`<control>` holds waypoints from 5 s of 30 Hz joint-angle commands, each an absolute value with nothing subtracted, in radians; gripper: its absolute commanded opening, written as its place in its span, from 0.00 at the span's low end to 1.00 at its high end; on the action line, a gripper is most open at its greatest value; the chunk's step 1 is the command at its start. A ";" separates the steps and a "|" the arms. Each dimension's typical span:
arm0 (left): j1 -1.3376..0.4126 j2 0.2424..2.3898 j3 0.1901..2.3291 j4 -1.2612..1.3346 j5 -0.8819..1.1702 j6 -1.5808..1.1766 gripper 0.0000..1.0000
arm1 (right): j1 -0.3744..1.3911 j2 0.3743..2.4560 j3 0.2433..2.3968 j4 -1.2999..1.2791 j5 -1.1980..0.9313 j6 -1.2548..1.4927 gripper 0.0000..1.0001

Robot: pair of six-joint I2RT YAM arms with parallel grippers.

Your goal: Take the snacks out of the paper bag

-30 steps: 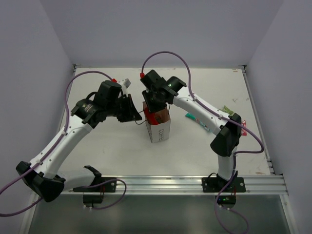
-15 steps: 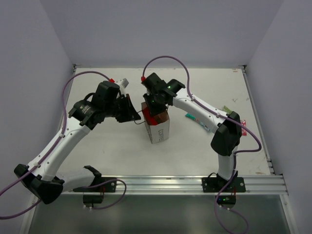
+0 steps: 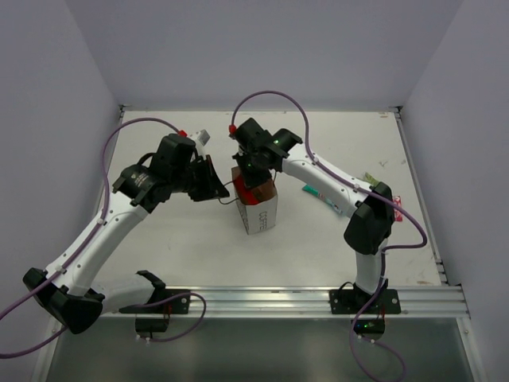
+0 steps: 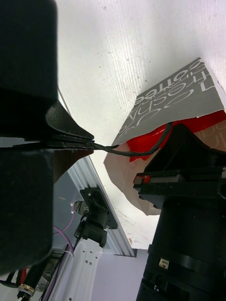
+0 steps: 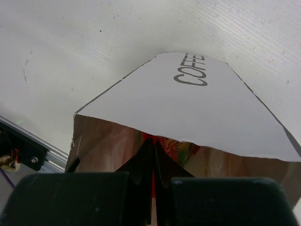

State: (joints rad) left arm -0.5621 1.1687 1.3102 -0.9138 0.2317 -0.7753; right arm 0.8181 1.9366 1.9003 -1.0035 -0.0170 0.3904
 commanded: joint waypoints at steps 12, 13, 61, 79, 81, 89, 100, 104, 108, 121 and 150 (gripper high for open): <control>-0.555 1.167 1.259 -0.896 0.245 -0.746 0.00 | 0.821 1.798 2.106 -1.086 0.025 0.370 0.00; -0.555 1.167 1.258 -0.894 0.247 -0.742 0.00 | 0.821 1.799 2.120 -1.094 0.023 0.370 0.00; -0.549 1.264 1.345 -0.857 0.250 -0.696 0.00 | 0.839 1.915 2.533 -1.194 -0.024 0.402 0.00; -0.538 1.279 1.298 -0.831 0.244 -0.695 0.00 | 0.845 1.882 2.382 -1.181 -0.038 0.420 0.00; -0.538 1.289 1.316 -0.838 0.239 -0.693 0.00 | 0.850 1.893 2.541 -1.206 -0.043 0.414 0.00; -0.538 1.321 1.335 -0.830 0.236 -0.689 0.00 | 0.844 1.851 2.416 -1.188 -0.075 0.408 0.00; -0.538 1.312 1.341 -0.818 0.236 -0.707 0.00 | 0.805 1.788 2.170 -1.054 -0.123 0.423 0.00; -0.538 1.304 1.345 -0.821 0.238 -0.718 0.00 | 0.816 1.859 2.503 -1.187 -0.069 0.399 0.00; -0.538 1.301 1.347 -0.821 0.239 -0.722 0.00 | 0.815 1.839 2.474 -1.152 -0.087 0.391 0.00; -0.538 1.282 1.399 -0.851 0.256 -0.727 0.00 | 0.819 1.790 2.187 -0.984 -0.147 0.427 0.00; -0.532 1.247 1.328 -0.865 0.236 -0.715 0.00 | 0.819 1.681 2.483 -1.023 -0.009 0.385 0.00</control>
